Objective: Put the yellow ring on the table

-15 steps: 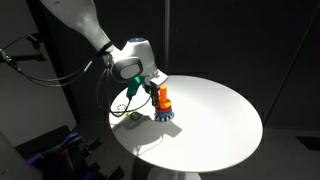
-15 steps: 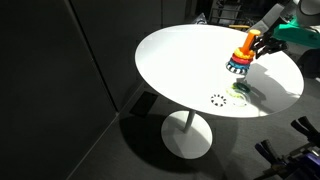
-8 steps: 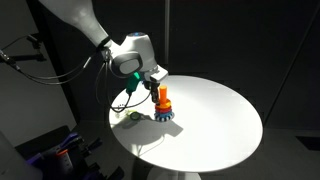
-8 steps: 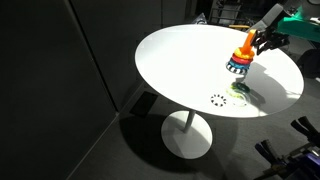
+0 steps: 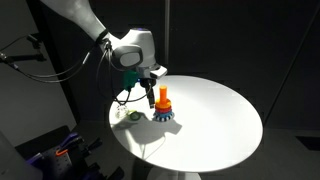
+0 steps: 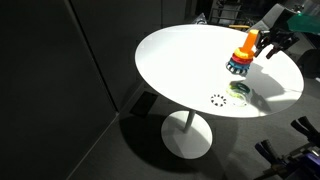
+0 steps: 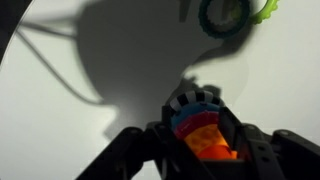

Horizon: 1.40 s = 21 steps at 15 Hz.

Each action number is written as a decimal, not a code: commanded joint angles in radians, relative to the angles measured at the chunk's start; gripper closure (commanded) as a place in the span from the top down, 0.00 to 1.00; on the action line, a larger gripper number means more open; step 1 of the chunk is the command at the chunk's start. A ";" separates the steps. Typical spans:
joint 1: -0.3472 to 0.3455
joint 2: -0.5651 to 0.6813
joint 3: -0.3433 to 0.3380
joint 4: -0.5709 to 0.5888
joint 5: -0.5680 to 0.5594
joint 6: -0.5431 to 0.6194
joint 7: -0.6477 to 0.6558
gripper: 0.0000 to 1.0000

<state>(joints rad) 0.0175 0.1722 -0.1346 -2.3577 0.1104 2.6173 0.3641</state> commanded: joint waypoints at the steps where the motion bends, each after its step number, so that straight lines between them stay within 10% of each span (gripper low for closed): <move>1: -0.020 -0.004 0.014 0.030 -0.040 -0.058 -0.043 0.84; 4: -0.020 -0.002 0.020 0.032 -0.055 -0.035 -0.072 1.00; 21: -0.004 0.060 0.008 -0.004 -0.161 0.238 -0.074 1.00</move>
<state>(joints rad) 0.0177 0.2230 -0.1264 -2.3545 -0.0502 2.8214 0.3064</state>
